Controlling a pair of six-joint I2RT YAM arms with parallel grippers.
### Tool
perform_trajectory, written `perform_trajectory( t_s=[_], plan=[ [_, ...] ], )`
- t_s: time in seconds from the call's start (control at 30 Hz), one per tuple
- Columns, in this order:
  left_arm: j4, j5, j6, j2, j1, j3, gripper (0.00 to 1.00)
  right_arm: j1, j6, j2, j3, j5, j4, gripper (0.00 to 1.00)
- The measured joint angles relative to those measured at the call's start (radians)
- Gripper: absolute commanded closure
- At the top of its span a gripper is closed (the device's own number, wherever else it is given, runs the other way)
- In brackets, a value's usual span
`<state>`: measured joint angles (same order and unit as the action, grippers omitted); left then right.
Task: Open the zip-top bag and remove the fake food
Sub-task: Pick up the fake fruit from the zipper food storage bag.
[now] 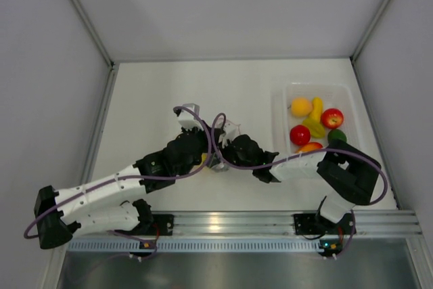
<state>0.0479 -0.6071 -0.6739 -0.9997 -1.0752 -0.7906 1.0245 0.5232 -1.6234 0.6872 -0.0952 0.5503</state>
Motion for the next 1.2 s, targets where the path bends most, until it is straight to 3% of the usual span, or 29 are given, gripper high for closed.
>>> perform_trajectory(
  t_s=[0.47, 0.93, 1.2],
  plan=[
    [-0.109, 0.055, 0.009, 0.016, 0.0, 0.053, 1.0, 0.0, 0.02, 0.092, -0.006, 0.088, -0.121, 1.0],
    [-0.1, -0.069, -0.036, 0.061, -0.001, 0.131, 1.0, 0.013, 0.035, 0.12, -0.005, 0.15, -0.142, 1.0],
    [-0.124, -0.04, -0.027, 0.024, 0.002, 0.132, 1.0, 0.026, 0.034, 0.177, 0.1, 0.22, -0.343, 1.0]
  ],
)
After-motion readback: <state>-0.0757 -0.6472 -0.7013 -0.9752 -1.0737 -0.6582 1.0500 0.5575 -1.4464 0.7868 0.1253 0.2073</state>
